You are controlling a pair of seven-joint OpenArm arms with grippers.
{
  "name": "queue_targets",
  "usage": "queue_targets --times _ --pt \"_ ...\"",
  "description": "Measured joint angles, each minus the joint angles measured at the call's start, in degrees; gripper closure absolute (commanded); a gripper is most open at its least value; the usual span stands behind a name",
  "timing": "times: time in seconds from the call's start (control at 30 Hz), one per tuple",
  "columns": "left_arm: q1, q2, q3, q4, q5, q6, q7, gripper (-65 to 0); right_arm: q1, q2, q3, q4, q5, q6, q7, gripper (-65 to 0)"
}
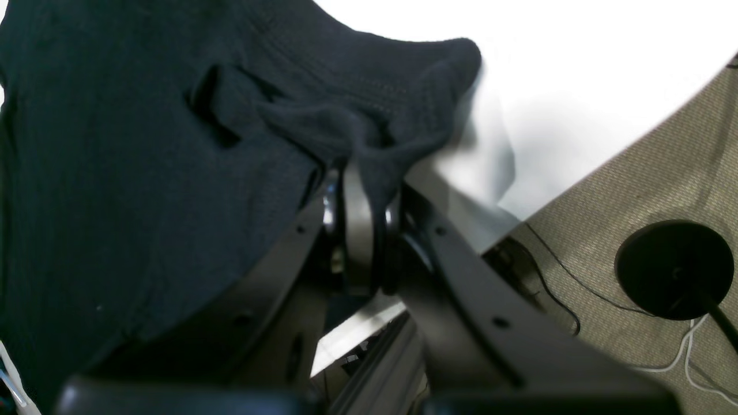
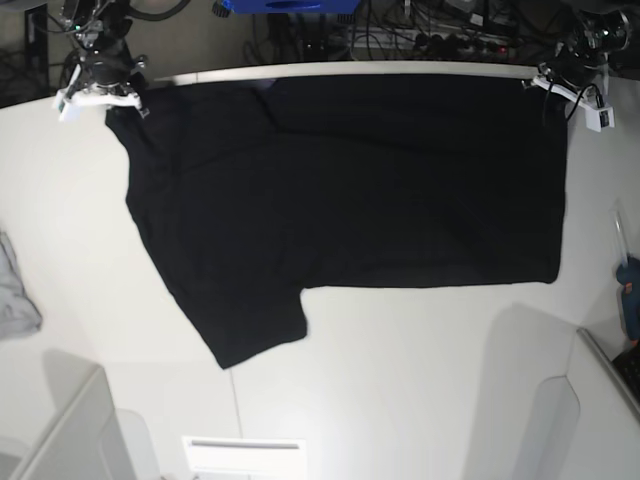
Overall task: Fold the T-shirt properly
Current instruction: 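Drag the shirt further toward the arms with both grippers, then release the shirt and move the right gripper to the opposite hem corner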
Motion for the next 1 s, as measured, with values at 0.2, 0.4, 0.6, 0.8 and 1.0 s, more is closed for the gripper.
queue_targets --times 0.2,0.4,0.6,0.8,1.0 --pt "0.0 0.0 0.0 0.0 0.0 0.0 0.0 0.0 -0.1 0.0 0.0 0.0 0.0 0.0 0.0 0.0" --pt "-0.2 0.0 0.0 0.0 0.1 0.0 0.0 -10.5 -0.5 -0.2 0.0 0.0 -0.2 0.0 0.5 -27.6" --pt "-0.2 0.2 -4.1 0.3 0.1 0.0 0.0 -41.5 -1.2 -3.0 4.1 2.6 -0.2 0.0 0.3 -33.2" --pt "-0.6 0.0 -10.5 2.8 0.4 0.2 0.2 -44.9 -0.1 -2.6 7.8 3.8 -0.5 0.0 -0.2 -33.3" --pt "-4.0 -0.3 -13.3 9.5 0.4 0.2 0.1 -44.6 8.1 3.9 7.3 2.8 -1.0 0.0 -3.6 -34.1"
